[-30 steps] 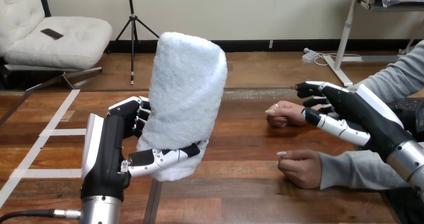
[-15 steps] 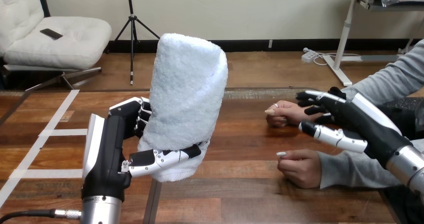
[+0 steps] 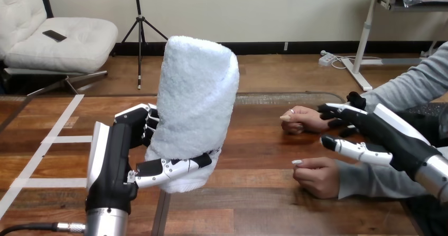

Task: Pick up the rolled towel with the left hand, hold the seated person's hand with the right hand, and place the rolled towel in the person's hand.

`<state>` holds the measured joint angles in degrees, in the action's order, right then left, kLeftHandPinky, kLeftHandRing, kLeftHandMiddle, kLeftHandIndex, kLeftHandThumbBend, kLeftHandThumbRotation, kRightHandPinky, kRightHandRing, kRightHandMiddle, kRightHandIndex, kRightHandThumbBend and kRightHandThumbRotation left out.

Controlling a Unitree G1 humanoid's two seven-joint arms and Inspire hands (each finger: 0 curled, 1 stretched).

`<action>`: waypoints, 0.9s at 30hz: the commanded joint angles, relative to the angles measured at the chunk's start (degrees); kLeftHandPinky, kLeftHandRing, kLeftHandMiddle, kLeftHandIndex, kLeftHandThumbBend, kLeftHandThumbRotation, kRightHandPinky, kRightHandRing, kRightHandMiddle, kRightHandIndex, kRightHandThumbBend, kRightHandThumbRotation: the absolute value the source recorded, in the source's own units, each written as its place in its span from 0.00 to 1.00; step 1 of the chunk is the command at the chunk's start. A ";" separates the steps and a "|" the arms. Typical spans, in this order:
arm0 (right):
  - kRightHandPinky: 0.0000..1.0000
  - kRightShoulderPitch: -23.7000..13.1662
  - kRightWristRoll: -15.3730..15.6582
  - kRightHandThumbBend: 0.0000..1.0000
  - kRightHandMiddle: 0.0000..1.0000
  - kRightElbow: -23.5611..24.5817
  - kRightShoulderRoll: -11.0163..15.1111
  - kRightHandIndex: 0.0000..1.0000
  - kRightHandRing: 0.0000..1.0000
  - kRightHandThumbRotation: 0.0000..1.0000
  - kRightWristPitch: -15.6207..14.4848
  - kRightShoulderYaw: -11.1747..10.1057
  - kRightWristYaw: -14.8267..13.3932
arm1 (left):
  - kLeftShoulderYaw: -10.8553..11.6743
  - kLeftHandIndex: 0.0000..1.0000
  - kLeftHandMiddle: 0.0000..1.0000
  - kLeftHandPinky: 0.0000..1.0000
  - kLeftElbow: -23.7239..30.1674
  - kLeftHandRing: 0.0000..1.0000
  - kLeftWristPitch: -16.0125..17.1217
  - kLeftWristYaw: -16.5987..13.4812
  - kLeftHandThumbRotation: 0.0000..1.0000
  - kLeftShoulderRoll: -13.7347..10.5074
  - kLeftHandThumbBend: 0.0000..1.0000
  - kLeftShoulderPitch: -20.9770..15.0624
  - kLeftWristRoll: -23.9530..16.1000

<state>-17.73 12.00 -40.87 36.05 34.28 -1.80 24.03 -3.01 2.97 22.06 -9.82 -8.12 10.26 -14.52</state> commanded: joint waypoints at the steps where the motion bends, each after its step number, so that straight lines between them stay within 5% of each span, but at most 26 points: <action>1: 0.77 -5.39 0.12 0.60 0.88 -1.53 2.20 0.89 0.86 0.66 0.15 0.52 0.37 | 1.35 0.39 0.35 0.26 3.54 0.30 1.93 -0.29 0.00 0.42 0.66 -2.39 0.58; 15: 0.78 -6.12 0.81 0.65 0.89 -3.60 3.70 0.89 0.87 0.52 0.18 1.21 1.18 | 1.73 0.39 0.35 0.26 3.68 0.30 1.96 0.44 0.00 0.31 0.65 -2.22 1.16; 27: 0.81 -6.05 1.49 0.70 0.90 -2.46 5.46 0.90 0.89 0.48 -2.99 1.80 3.30 | 2.08 0.39 0.35 0.26 3.33 0.30 2.82 0.92 0.00 0.04 0.66 -2.34 1.12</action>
<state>-18.49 13.71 -44.61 38.82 31.89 -0.16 26.76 -1.56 2.97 22.21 -9.02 -8.13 10.77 -14.02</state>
